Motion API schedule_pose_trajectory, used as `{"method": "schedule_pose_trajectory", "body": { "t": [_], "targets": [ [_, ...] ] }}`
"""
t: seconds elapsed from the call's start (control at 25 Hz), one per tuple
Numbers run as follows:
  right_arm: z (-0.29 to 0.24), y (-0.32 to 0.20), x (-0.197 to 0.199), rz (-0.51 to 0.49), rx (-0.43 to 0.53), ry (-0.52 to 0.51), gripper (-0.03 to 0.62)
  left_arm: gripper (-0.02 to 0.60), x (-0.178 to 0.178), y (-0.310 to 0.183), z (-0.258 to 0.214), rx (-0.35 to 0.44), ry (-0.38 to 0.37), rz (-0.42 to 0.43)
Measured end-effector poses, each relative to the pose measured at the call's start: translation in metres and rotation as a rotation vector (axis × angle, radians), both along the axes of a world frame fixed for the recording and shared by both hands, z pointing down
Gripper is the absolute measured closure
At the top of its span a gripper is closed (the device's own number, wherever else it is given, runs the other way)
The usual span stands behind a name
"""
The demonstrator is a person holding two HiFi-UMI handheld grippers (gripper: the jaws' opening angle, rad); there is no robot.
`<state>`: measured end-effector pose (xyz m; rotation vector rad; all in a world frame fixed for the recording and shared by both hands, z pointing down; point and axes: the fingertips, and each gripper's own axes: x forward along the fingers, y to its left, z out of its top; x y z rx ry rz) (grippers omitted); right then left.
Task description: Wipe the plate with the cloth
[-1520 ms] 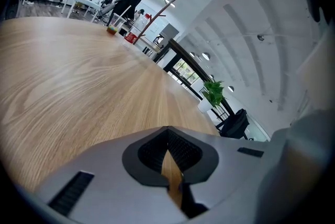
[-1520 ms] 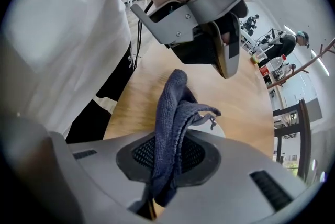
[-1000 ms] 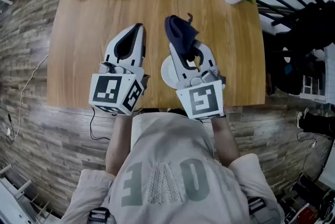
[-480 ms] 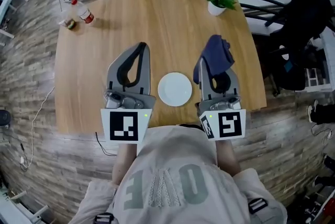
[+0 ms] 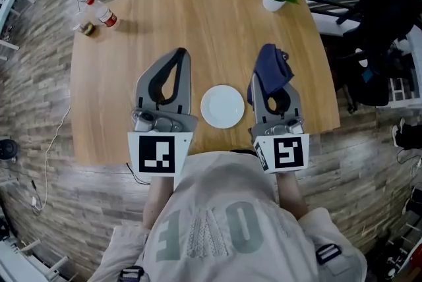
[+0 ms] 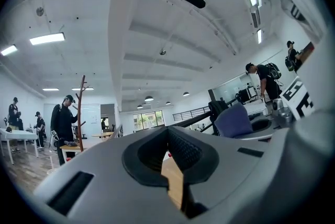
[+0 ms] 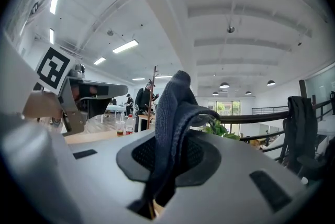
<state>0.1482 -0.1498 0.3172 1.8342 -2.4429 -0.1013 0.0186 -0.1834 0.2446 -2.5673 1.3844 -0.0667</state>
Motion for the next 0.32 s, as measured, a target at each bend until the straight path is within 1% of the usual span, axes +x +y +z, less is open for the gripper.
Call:
{"method": "schedule_pose_trajectory", "body": {
  "t": [0.08, 0.2, 0.32],
  "targets": [
    [0.007, 0.003, -0.001, -0.005, -0.022, 0.011, 0.537, 0.575, -0.001, 0.001, 0.002, -0.006, 0.002, 0.001],
    [0.013, 0.005, -0.001, -0.008, -0.038, 0.017, 0.539, 0.575, -0.003, 0.000, 0.007, -0.021, -0.014, -0.004],
    [0.015, 0.003, -0.002, -0.015, -0.043, 0.025, 0.539, 0.575, -0.004, -0.002, 0.006, -0.013, -0.021, -0.004]
  ]
}}
